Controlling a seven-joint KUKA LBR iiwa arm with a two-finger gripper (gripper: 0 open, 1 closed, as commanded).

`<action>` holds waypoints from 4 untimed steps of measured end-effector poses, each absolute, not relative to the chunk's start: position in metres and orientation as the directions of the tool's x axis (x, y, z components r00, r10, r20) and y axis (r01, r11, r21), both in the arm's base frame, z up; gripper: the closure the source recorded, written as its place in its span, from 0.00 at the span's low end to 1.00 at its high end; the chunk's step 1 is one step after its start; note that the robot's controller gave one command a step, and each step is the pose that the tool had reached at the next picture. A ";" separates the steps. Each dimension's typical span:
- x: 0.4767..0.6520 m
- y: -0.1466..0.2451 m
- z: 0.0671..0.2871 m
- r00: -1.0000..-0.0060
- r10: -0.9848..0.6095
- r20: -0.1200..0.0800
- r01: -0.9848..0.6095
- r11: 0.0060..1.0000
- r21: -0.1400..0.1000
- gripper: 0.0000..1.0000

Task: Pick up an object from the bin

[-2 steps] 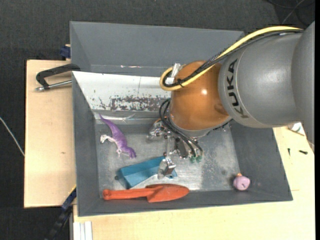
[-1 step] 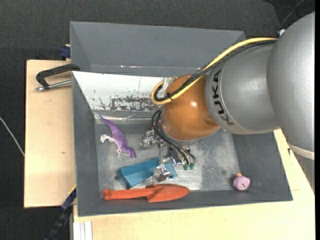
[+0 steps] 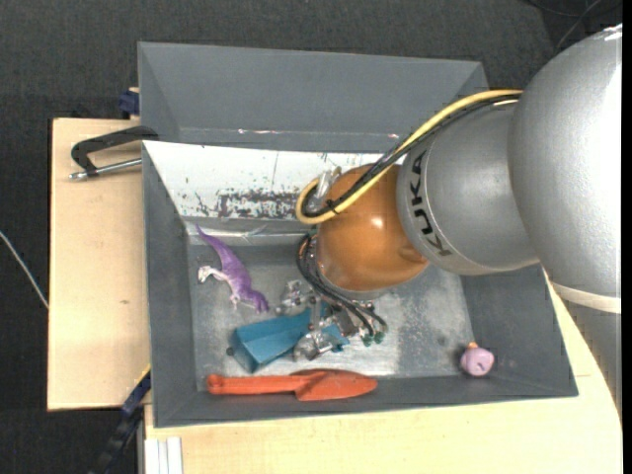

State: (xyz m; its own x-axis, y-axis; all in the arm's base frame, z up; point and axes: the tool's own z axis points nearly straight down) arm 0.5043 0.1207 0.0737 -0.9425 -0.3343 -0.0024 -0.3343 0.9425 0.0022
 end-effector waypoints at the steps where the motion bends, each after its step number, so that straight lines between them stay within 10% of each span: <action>1: 0.504 0.121 0.074 -0.943 -0.334 -0.002 -0.334 0.943 0.002 1.00; 4: 0.502 0.120 0.118 -0.943 -0.334 0.001 -0.334 0.943 0.001 1.00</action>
Offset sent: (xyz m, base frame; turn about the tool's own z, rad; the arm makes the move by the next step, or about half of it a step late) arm -0.0002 0.0001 0.0944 0.0000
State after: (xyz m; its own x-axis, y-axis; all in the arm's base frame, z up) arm 0.5017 0.1199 0.1183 -0.9427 -0.3335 0.0005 -0.3335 0.9427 0.0008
